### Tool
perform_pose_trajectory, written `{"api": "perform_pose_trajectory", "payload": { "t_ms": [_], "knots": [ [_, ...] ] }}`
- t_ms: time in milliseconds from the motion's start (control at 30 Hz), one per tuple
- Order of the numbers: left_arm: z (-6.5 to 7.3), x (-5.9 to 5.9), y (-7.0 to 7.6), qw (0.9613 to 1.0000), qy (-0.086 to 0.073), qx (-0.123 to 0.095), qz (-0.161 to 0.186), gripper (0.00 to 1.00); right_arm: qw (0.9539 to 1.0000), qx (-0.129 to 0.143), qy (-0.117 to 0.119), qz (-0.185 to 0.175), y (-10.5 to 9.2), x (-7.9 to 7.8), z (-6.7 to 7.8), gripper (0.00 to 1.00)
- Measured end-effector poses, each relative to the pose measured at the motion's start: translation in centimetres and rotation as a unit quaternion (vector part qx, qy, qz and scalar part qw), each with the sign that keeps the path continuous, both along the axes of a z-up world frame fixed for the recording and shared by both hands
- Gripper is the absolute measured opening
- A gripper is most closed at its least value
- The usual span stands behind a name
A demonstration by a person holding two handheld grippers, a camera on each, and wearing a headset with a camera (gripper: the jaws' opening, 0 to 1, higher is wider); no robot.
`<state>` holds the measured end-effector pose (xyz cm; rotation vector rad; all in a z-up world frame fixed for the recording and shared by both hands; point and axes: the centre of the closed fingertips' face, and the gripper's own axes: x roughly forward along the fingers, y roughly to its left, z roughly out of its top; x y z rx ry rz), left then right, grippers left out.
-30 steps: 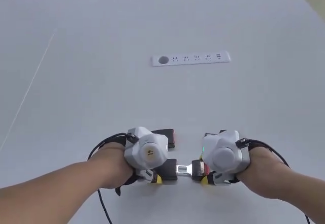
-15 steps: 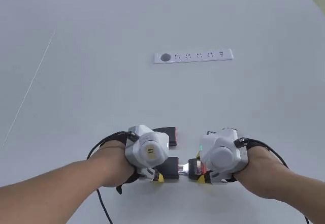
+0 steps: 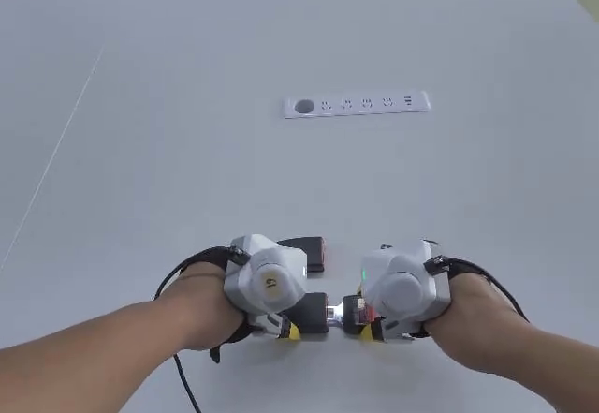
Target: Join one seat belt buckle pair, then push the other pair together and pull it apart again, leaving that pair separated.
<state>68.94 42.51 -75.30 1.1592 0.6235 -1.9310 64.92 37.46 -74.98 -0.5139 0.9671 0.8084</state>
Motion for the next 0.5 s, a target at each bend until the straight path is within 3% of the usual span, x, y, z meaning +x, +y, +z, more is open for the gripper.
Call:
{"api": "perform_pose_trajectory", "payload": {
  "t_ms": [500],
  "knots": [
    [0.0, -0.1, 0.0, 1.0000, -0.001, -0.003, 0.000, 0.32, 1.0000, -0.007, 0.003, -0.005, 1.3, 0.8, -0.1, 0.28]
  ]
}}
